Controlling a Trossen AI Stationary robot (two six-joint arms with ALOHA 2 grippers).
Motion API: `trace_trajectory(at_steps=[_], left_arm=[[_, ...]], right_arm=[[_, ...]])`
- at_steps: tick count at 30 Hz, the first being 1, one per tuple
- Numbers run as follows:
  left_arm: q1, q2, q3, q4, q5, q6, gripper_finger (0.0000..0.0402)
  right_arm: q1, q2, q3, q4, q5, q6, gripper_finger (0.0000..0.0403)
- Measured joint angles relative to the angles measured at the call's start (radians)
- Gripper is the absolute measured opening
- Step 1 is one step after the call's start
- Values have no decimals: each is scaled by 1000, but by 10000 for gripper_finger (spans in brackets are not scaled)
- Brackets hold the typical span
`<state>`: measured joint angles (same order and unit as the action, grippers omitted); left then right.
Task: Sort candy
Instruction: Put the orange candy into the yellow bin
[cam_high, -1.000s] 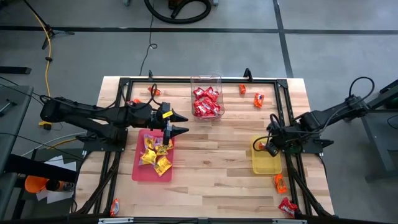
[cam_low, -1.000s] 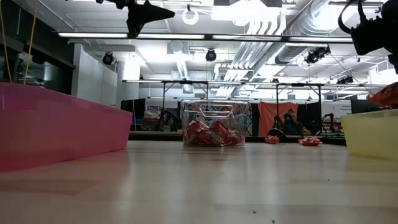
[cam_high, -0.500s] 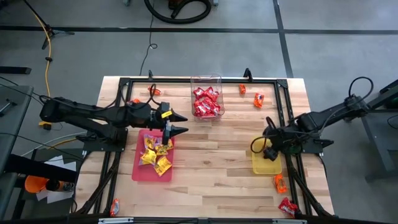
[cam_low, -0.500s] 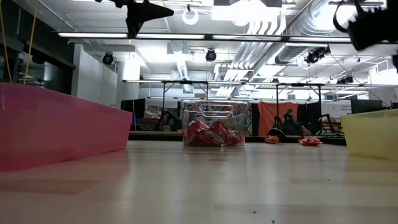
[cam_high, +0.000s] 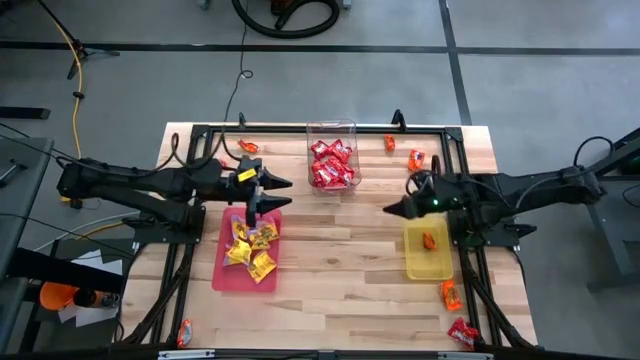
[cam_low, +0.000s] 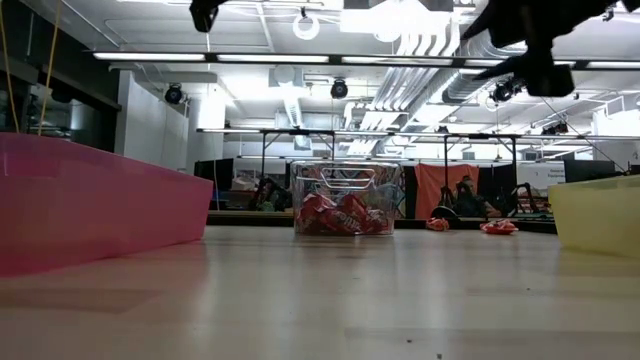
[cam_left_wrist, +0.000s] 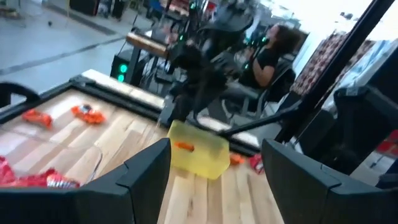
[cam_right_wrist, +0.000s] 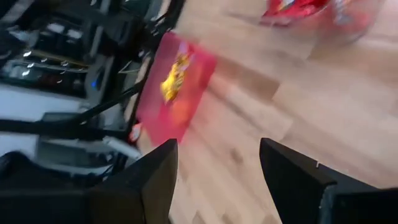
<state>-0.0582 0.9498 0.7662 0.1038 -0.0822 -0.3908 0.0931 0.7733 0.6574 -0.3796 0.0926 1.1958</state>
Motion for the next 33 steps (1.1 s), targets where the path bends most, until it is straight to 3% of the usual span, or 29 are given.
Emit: trace_trajectory(at_steps=[9,19,25,33], left_arm=[[0,-60,0,-9,-9,16,239],[0,-95,0,-52,30,9,239],[0,-101,0,-94,46,0,239],[0,-101,0,-96,39,-1,239]], right_arm=[[-237,214,143,-138,-32,-165,220],[-596,550,357,-412,268,-229,220],[-766,692,326,-458,183,-224,220],[-846,767,229,-434,184,-236,220]])
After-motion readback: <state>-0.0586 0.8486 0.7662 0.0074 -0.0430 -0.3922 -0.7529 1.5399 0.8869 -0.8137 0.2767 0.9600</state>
